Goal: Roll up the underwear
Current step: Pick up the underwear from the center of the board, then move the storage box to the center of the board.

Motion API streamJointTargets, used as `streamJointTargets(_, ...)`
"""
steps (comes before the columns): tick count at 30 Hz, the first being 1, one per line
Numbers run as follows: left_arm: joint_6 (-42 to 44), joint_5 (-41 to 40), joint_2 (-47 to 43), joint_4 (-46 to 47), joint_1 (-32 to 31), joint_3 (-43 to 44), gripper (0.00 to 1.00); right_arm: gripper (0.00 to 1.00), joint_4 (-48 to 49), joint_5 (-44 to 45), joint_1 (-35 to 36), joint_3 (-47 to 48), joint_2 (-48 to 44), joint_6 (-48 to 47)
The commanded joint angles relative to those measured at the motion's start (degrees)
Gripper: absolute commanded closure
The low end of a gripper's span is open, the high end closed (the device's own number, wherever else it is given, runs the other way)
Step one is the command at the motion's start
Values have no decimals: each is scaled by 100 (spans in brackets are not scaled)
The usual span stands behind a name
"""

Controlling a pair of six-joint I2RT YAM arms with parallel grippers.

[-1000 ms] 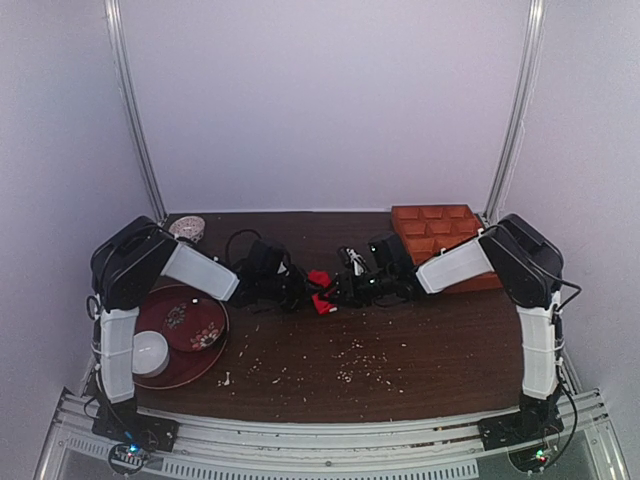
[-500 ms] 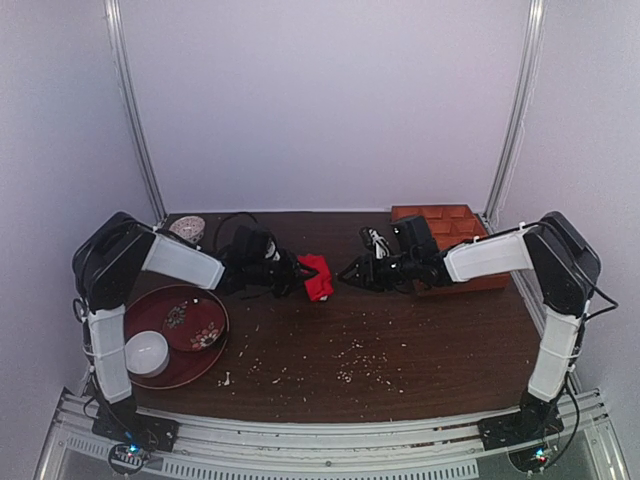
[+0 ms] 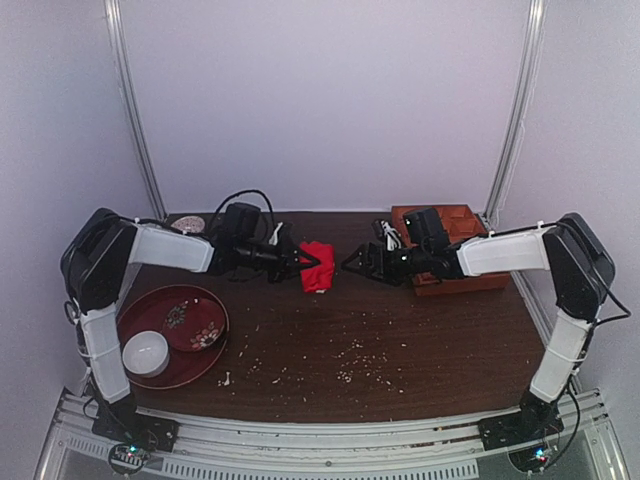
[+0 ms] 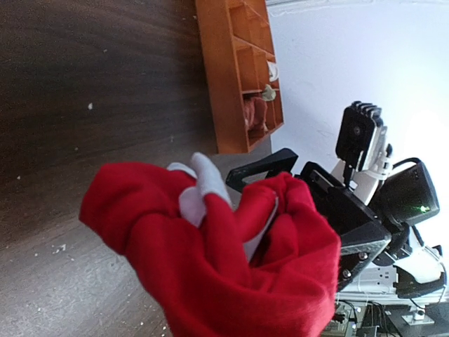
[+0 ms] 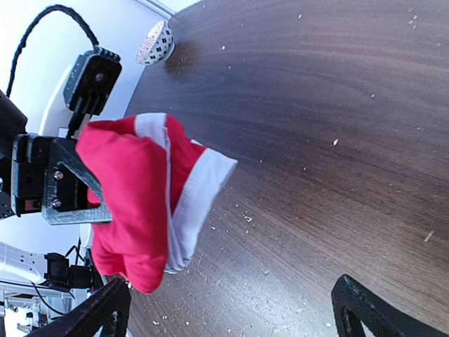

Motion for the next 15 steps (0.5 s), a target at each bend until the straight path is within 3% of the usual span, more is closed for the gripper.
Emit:
streamJointTargets(1, 516, 499, -257, -426, 47, 593, 100, 0, -144, 177, -139, -217, -508, -57)
streamJointTargets(9, 270, 597, 294, -671, -112, 1944, 100, 0, -509, 972, -471, -975, -1611, -37)
streamJointTargets(15, 170, 579, 1242, -1051, -392, 3401, 100, 0, -1149, 1880, -608, -1387, -2538, -6)
